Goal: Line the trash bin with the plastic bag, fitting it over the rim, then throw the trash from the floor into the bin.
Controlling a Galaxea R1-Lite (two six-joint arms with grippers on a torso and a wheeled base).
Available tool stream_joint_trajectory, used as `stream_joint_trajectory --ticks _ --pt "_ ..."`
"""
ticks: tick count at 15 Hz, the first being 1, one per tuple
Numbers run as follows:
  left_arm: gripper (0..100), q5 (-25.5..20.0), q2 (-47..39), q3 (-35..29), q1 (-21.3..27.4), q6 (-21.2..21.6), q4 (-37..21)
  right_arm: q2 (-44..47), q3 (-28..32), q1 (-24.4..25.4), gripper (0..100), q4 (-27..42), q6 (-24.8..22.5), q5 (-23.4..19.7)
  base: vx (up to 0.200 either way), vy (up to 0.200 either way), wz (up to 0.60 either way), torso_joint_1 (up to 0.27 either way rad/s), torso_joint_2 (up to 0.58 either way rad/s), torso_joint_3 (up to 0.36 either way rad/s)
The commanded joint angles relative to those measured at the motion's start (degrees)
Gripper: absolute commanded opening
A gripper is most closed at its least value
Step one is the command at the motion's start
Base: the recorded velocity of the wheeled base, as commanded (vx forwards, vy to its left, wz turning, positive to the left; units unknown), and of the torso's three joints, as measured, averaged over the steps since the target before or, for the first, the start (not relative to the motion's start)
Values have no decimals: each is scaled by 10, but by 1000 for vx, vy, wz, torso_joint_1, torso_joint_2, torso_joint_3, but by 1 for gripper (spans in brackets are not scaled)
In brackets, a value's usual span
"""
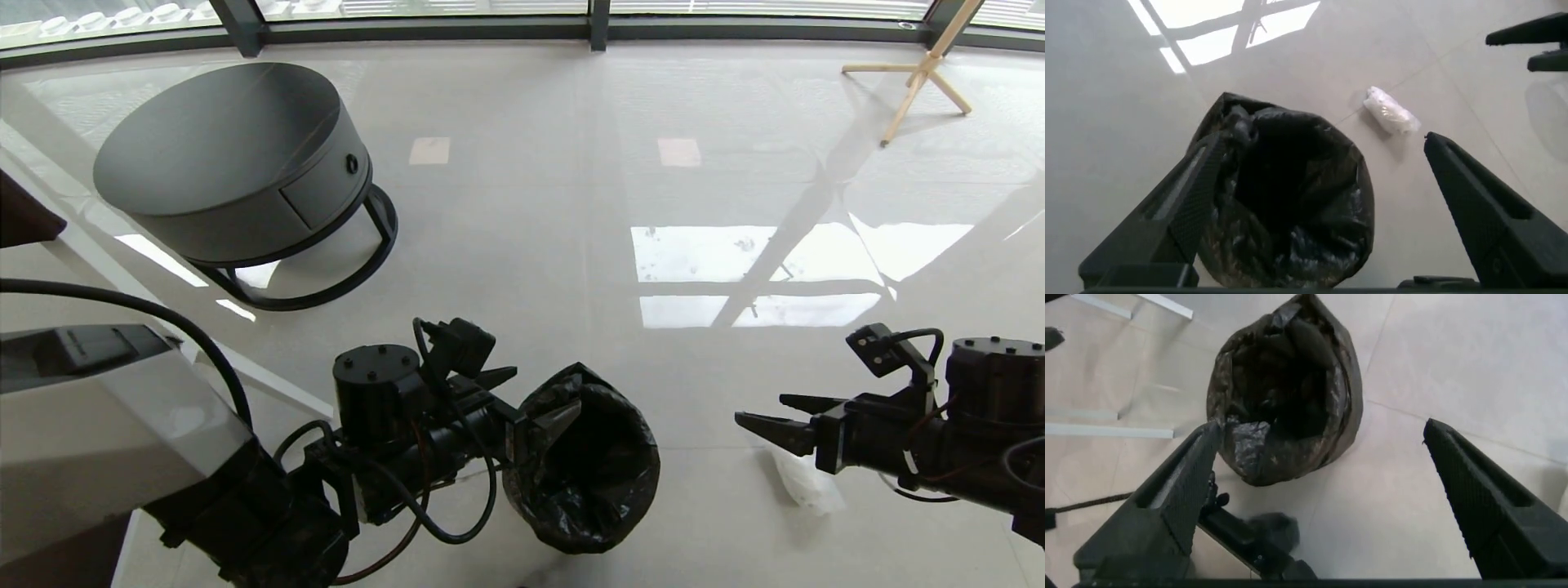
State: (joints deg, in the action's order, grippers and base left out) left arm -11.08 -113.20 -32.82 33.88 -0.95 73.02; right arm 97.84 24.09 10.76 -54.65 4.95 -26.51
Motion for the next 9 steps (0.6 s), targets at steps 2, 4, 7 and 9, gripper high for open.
stream_joint_trajectory --ticks 2,4,7,9 --pt "100 -1 -5 1 1 0 0 4 -3 3 100 -2 0 -7 0 0 0 0 0 0" --pt "100 -1 -12 0 1 1 0 4 -3 4 100 -2 0 -9 0 -100 0 4 -1 1" --pt "100 0 -17 -1 2 9 -2 6 -3 3 100 -2 1 -10 0 -200 0 1 2 2" --pt "100 -1 -18 -6 2 12 -2 5 -2 3 100 -2 0 -10 0 -200 0 0 7 0"
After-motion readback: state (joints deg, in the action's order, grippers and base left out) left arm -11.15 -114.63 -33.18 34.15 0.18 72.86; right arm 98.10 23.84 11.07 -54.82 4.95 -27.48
